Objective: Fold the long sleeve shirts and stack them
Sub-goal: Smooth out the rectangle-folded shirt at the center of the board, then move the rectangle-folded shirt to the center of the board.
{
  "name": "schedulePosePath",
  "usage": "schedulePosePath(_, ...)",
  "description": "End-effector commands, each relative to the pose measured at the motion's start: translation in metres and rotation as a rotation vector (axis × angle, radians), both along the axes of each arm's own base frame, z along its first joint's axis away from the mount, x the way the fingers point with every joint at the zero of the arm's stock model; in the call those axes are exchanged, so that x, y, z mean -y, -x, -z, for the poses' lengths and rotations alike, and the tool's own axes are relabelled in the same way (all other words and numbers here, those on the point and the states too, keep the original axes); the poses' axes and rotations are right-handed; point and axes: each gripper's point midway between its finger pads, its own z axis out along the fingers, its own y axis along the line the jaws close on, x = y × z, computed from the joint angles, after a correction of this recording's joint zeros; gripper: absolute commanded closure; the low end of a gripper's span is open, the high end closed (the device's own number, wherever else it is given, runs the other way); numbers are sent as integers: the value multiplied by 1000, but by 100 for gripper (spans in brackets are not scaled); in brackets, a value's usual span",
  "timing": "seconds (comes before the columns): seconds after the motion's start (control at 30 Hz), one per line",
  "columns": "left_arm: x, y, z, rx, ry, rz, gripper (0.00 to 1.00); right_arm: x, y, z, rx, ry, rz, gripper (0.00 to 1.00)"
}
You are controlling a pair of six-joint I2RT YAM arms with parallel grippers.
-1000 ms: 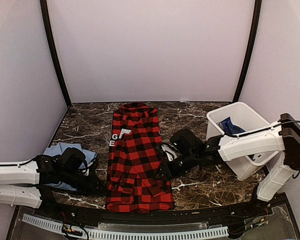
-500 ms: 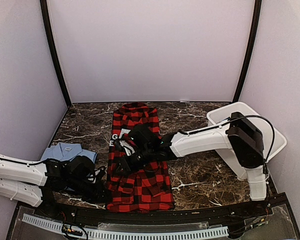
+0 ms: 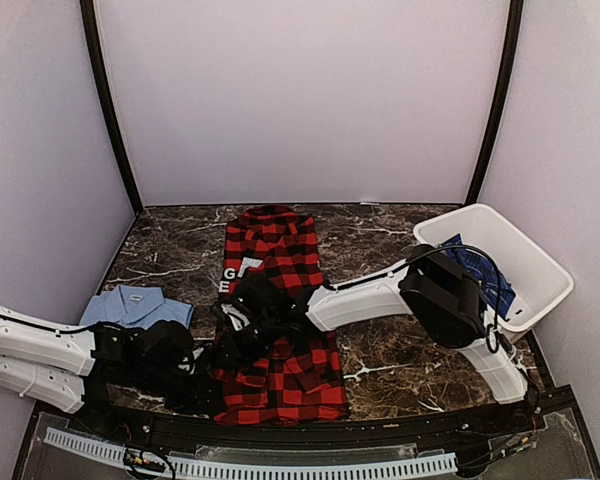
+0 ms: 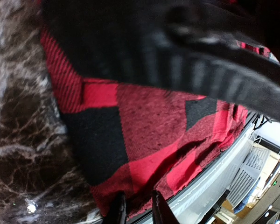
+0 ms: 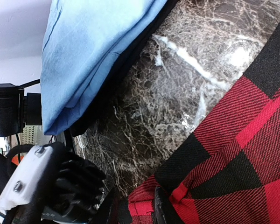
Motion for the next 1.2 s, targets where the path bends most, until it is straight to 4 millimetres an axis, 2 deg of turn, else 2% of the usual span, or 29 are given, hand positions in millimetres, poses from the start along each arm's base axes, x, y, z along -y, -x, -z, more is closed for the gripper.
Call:
schedulePosePath(0.0, 8, 15, 0, -45, 7, 39, 81, -2, -3, 11, -14, 29, 27, 76)
schedulePosePath(0.27, 13, 32, 1, -81, -19, 89, 81, 0, -4, 18, -26, 43, 40, 76)
schedulePosePath(0.43, 19, 34, -13, -72, 14, 113, 79, 1, -5, 23, -40, 47, 47, 76)
schedulePosePath(0.77, 33, 53, -13, -120, 42, 212, 76, 8, -13, 36, -64, 65, 76, 76)
schedulePosePath(0.93, 37, 47, -24, -82, 40, 213, 72, 8, -19, 37, -60, 48, 77, 76)
schedulePosePath(1.07, 35, 33, -32, -26, 29, 165, 71, 8, -27, 38, -39, 28, 78, 76)
schedulePosePath(1.17, 30, 14, -41, 14, 52, 101, 71, 10, -37, 46, -33, 21, 83, 76)
